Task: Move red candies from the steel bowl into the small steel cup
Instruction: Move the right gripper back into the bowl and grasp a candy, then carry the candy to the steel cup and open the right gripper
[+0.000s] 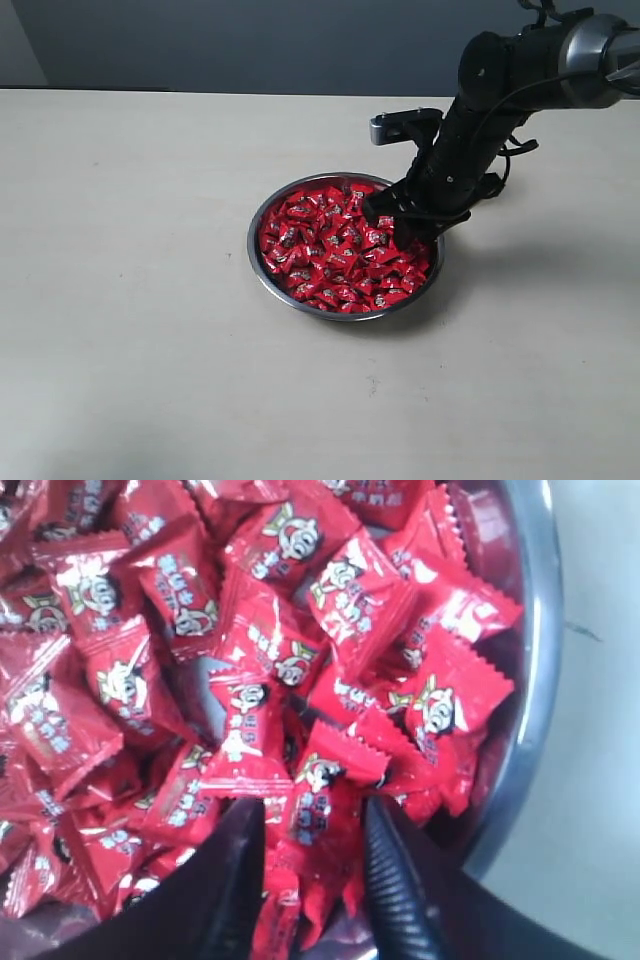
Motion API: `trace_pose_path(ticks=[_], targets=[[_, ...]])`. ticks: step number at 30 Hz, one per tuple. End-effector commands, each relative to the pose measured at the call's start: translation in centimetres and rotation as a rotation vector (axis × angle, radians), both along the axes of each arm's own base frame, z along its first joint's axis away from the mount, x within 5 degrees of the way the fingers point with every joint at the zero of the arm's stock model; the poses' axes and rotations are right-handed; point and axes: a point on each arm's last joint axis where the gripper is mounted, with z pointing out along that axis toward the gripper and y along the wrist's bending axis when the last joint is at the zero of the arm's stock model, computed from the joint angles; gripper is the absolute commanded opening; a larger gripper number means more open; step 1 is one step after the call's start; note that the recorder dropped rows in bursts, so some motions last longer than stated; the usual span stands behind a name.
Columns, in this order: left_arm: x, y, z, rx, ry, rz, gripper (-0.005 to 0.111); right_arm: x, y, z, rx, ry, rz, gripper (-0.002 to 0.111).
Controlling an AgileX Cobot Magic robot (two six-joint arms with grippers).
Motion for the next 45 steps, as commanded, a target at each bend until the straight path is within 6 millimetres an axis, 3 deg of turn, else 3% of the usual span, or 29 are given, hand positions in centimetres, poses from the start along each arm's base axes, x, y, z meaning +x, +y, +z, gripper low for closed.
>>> trace_pose_path(ticks=[1, 16, 18, 22, 24, 34, 41, 45], targets=[[0.0, 0.0, 0.4, 0.002, -0.021, 0.000, 0.000, 0.1, -0.1, -0.1, -0.003, -0.019, 0.008, 0.034], [0.0, 0.0, 0.4, 0.002, -0.021, 0.000, 0.000, 0.1, 0.2, -2.1, -0.020, 0.028, 0.008, 0.034], [0.0, 0.0, 0.4, 0.002, -0.021, 0.000, 0.000, 0.1, 0.2, -2.0, -0.018, 0.024, 0.007, 0.027], [0.0, 0.0, 0.4, 0.002, -0.021, 0.000, 0.000, 0.2, 0.1, -2.1, -0.023, 0.021, 0.011, -0.001], [0.0, 0.0, 0.4, 0.002, -0.021, 0.000, 0.000, 0.2, 0.1, -2.1, -0.023, 0.021, 0.011, -0.001], [0.0, 0.0, 0.4, 0.002, -0.021, 0.000, 0.000, 0.4, 0.3, 1.2, 0.014, -0.045, 0.018, -0.001], [0.0, 0.0, 0.4, 0.002, -0.021, 0.000, 0.000, 0.3, 0.2, 1.9, 0.019, -0.056, 0.021, -0.001], [0.0, 0.0, 0.4, 0.002, -0.021, 0.000, 0.000, 1.1, -0.3, 3.8, 0.032, -0.159, 0.014, -0.001]])
